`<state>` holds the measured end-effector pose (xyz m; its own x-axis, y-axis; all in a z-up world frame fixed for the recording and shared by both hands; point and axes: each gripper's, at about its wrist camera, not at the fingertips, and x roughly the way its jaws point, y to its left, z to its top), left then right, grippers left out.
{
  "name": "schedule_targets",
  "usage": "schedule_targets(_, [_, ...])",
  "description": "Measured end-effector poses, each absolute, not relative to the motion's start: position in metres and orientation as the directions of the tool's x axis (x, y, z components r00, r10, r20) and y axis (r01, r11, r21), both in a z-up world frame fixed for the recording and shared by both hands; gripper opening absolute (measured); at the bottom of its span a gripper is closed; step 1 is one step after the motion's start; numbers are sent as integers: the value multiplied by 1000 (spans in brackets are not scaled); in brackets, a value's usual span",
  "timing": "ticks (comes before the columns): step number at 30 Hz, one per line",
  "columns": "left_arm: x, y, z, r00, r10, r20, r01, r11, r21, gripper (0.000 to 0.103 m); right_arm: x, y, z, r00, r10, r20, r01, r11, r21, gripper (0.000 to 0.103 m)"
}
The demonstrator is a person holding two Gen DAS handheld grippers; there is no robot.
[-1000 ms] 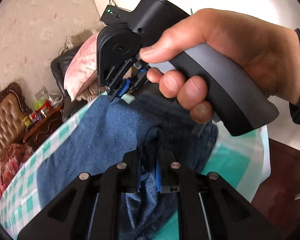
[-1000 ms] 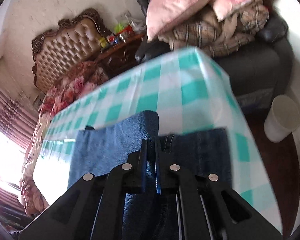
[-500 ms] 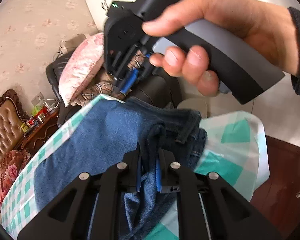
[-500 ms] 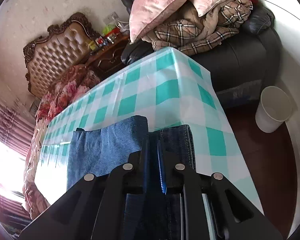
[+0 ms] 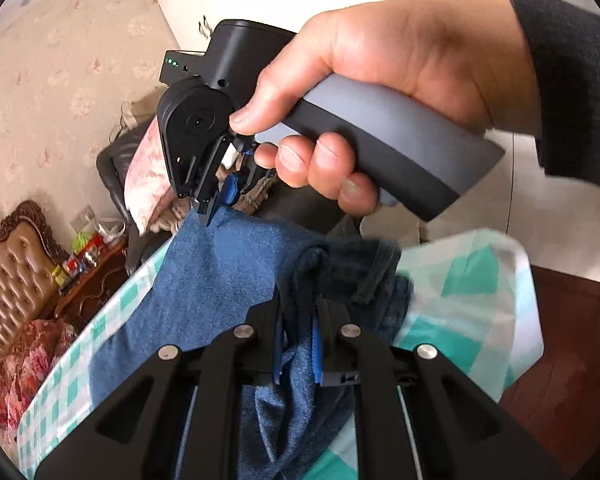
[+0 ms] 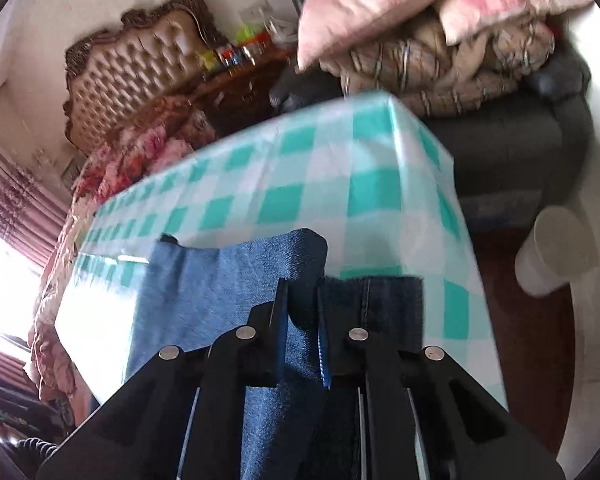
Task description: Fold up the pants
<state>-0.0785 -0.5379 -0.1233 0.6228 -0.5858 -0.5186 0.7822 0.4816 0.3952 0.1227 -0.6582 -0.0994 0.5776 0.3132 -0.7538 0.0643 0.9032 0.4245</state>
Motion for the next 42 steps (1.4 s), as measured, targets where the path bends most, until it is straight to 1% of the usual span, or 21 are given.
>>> schedule_targets(3, [-80, -553, -126, 607, -598, -524, 795, 450, 406, 10, 115, -669, -92, 598, 289, -748, 71, 910, 409, 13])
schedule_targets(6, [-81, -571, -145, 583, -582, -567, 813, 412, 412, 10, 114, -680, -110, 577, 252, -777, 106, 920, 377, 13])
schedule_targets(9, [-80, -578, -165, 573, -562, -596, 819, 399, 412, 10, 113, -676, -132, 566, 180, -804, 117, 948, 295, 14])
schedule_targets(13, [-78, -580, -169, 577, -564, -591, 816, 414, 403, 11, 108, -663, -135, 608, 79, -790, 112, 977, 183, 14])
schedule_targets(17, [-76, -579, -168, 575, -567, -589, 818, 423, 391, 11, 106, -652, -133, 621, 10, -784, 110, 989, 100, 14])
schedule_targets(21, [-71, -581, -169, 580, -565, -587, 814, 427, 393, 12, 107, -654, -133, 620, 12, -784, 106, 989, 99, 14])
schedule_targets(23, [-69, -580, -170, 573, -567, -592, 818, 435, 376, 14, 107, -652, -133, 620, 0, -785, 101, 992, 80, 14])
schedule_targets(27, [-66, -576, -164, 535, -584, -611, 840, 447, 308, 23, 105, -647, -132, 622, -18, -782, 102, 993, 59, 14])
schedule_targets(29, [-66, -566, -155, 493, -625, -606, 863, 439, 249, 58, 104, -645, -131, 623, -33, -782, 100, 994, 38, 14])
schedule_targets(30, [-68, -559, -151, 484, -645, -592, 868, 437, 234, 61, 104, -643, -131, 622, -41, -782, 100, 995, 28, 14])
schedule_targets(33, [-72, -538, -135, 431, -692, -580, 891, 427, 153, 61, 104, -641, -131, 622, -53, -781, 101, 995, 13, 14])
schedule_targets(35, [-58, -519, -125, 392, -710, -585, 888, 459, 38, 60, 104, -641, -131, 624, -52, -780, 102, 995, 16, 14])
schedule_targets(36, [-51, -514, -122, 381, -714, -588, 883, 469, 3, 57, 103, -641, -131, 626, -52, -778, 103, 995, 16, 14])
schedule_targets(37, [-39, -509, -118, 365, -718, -592, 872, 486, -52, 46, 102, -641, -129, 630, -55, -775, 106, 994, 16, 14])
schedule_targets(38, [-26, -504, -114, 350, -723, -595, 867, 491, -87, 37, 100, -641, -126, 634, -71, -770, 118, 993, 6, 14])
schedule_targets(40, [13, -493, -101, 347, -731, -587, 836, 525, -159, 34, 87, -638, -114, 651, -140, -746, 171, 985, -36, 14])
schedule_targets(41, [33, -487, -95, 375, -724, -579, 813, 557, -170, 31, 77, -636, -105, 675, -156, -721, 189, 981, -36, 16])
schedule_targets(42, [54, -484, -91, 394, -712, -581, 793, 583, -176, 30, 67, -635, -97, 692, -164, -704, 202, 979, -29, 16])
